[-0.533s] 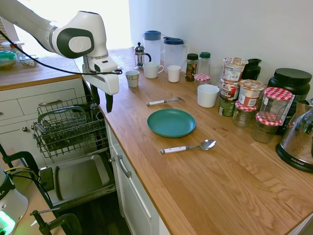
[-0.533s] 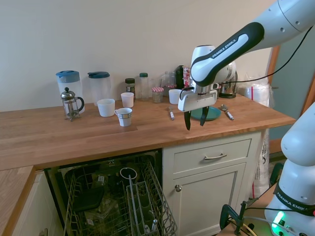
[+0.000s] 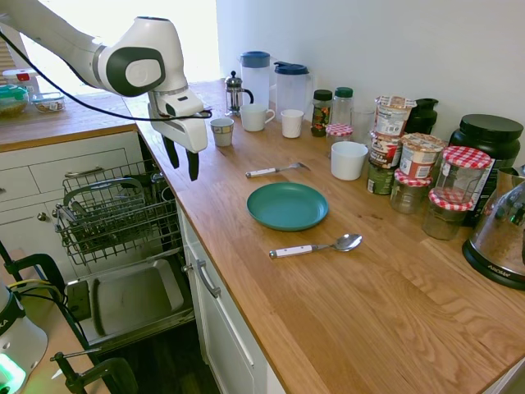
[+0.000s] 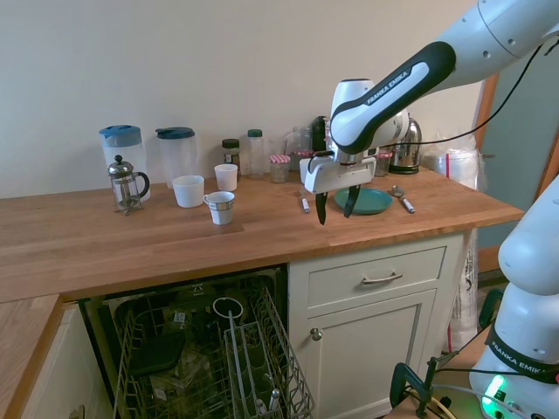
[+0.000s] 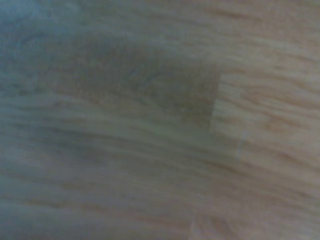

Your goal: Put the fork in the dishwasher

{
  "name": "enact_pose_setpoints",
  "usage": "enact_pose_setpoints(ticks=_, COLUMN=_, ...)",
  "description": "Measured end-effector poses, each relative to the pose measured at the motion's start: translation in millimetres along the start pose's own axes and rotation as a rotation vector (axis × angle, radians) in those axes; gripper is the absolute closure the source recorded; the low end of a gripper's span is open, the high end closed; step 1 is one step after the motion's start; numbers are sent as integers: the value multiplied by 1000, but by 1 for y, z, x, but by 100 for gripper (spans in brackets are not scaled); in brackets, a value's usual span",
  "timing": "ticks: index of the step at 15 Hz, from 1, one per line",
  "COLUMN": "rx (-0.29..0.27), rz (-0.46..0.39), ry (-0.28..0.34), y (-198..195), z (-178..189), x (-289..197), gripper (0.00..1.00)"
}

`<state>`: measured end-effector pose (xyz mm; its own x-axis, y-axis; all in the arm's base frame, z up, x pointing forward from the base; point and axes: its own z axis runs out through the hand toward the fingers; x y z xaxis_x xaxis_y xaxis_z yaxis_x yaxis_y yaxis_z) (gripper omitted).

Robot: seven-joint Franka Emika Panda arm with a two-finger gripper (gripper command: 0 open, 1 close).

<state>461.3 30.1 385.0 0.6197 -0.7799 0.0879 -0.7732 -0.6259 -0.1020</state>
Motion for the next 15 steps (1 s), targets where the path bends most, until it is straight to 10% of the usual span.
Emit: enact_pose_setpoints(ticks=15, rx=163, rz=373, ry=295, y=-62, z=59, x=94, gripper=0)
